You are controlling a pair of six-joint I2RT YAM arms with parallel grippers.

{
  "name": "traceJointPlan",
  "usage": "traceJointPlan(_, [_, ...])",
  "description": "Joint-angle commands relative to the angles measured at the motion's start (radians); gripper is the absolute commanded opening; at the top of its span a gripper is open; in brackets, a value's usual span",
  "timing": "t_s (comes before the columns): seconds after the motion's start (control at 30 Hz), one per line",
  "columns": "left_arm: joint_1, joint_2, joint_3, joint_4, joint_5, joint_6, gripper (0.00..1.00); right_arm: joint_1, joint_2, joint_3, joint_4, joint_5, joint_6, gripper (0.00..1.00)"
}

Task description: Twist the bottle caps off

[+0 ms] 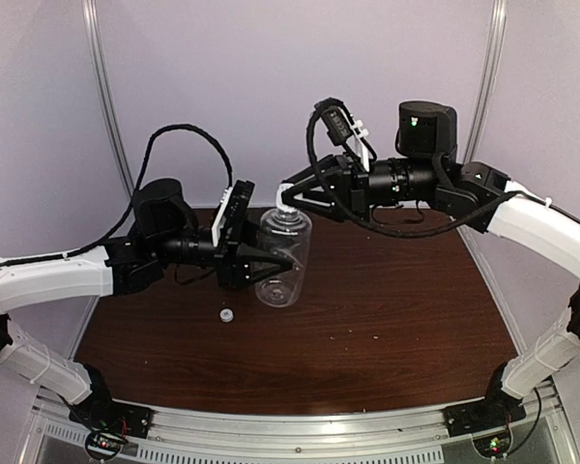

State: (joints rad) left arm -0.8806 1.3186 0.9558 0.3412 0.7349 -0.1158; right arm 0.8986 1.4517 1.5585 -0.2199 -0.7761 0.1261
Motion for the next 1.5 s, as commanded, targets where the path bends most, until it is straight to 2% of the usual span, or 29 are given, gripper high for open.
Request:
traceJointPlan(0.0, [-0.009,0.009,0.038,0.064,0.225,-0.003,0.24,-0.046,-0.003,-0.014,0.108,-0.332,-0.005,0.13])
traceJointPlan(0.13, [-0.009,0.022,0.043,0.113,0.283,-0.059,0.24,-0.079,0.031,-0.017,0.199,-0.510,0.068,0.14])
traceJointPlan(0.27, [-0.009,0.021,0.043,0.121,0.281,-0.064,0.24,-0.087,0.054,-0.007,0.196,-0.520,0.079,0.24])
traceJointPlan(0.37, [-0.008,0.021,0.047,0.084,0.255,-0.047,0.24,-0.091,0.043,0.001,0.124,-0.391,0.042,0.40])
traceJointPlan(0.47, [-0.007,0.021,0.057,0.021,0.185,-0.009,0.23,-0.091,0.031,0.030,0.031,-0.209,0.015,0.64])
traceJointPlan(0.57, [-0.008,0.022,0.065,-0.043,0.080,0.037,0.24,-0.088,0.016,0.047,-0.017,-0.080,0.023,0.77])
traceJointPlan(0.67, [-0.008,0.028,0.070,-0.083,-0.033,0.073,0.24,-0.076,-0.005,0.050,-0.016,0.024,0.054,0.84])
traceJointPlan(0.9, [-0.009,0.062,0.091,-0.087,-0.167,0.053,0.22,-0.019,-0.023,0.071,-0.068,0.350,0.098,0.87])
traceJointPlan(1.13, [-0.009,0.076,0.101,-0.088,-0.279,0.036,0.20,0.053,0.005,0.102,-0.163,0.651,0.128,0.85])
traceJointPlan(1.47, [-0.009,0.077,0.100,-0.075,-0.336,0.029,0.20,0.075,0.031,0.097,-0.184,0.697,0.137,0.74])
